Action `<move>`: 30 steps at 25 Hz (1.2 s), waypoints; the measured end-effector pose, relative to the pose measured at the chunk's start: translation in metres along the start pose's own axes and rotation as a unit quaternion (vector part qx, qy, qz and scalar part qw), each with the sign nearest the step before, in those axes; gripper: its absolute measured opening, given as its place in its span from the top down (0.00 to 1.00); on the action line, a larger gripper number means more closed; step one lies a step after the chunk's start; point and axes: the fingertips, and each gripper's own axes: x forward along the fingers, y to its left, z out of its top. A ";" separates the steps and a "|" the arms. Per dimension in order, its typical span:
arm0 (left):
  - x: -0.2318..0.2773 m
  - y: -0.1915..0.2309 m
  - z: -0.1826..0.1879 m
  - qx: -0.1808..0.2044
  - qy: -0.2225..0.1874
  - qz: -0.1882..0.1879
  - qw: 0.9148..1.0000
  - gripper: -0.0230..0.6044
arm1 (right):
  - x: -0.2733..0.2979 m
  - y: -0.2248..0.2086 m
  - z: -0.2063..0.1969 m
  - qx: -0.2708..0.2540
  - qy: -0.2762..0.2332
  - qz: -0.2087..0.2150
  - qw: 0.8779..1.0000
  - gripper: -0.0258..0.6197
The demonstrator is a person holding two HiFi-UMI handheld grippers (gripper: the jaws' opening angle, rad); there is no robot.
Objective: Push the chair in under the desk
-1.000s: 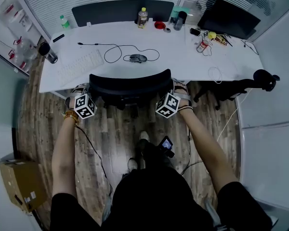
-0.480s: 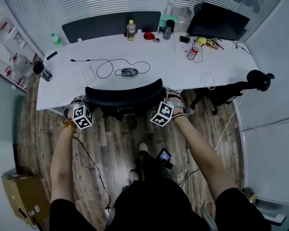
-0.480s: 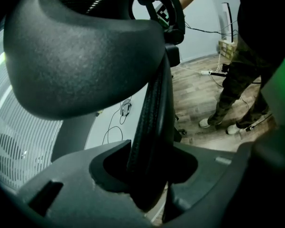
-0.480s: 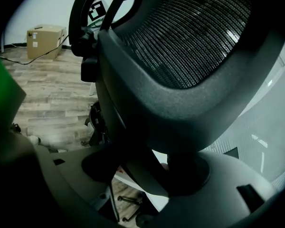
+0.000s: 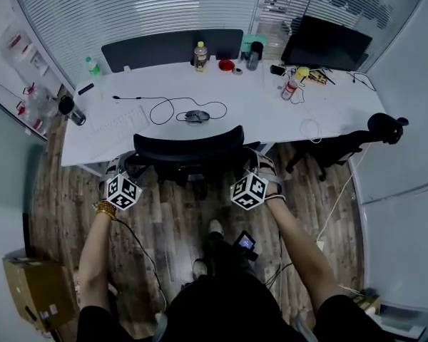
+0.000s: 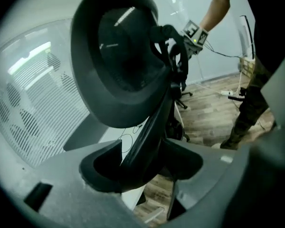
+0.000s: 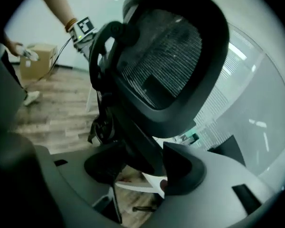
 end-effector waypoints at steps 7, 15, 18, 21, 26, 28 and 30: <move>-0.064 -0.048 0.075 -0.175 -0.132 0.062 0.974 0.64 | -0.064 0.059 0.040 0.135 -0.100 0.004 0.986 0.66; -0.126 -0.109 0.130 -0.288 -0.221 0.106 0.926 0.88 | -0.132 0.108 0.098 0.227 -0.177 -0.019 0.958 0.96; -0.144 -0.120 0.129 -0.304 -0.227 0.120 0.918 0.95 | -0.151 0.123 0.105 0.234 -0.184 -0.013 0.955 0.96; -0.159 -0.134 0.130 -0.303 -0.230 0.117 0.917 0.95 | -0.167 0.140 0.105 0.235 -0.182 -0.006 0.955 0.96; -0.179 -0.153 0.129 -0.298 -0.236 0.109 0.919 0.95 | -0.192 0.152 0.106 0.231 -0.186 -0.013 0.955 0.96; -0.184 -0.160 0.127 -0.298 -0.235 0.106 0.919 0.95 | -0.201 0.157 0.106 0.233 -0.187 -0.016 0.954 0.96; -0.189 -0.166 0.126 -0.297 -0.234 0.103 0.920 0.95 | -0.209 0.163 0.103 0.238 -0.183 -0.015 0.954 0.96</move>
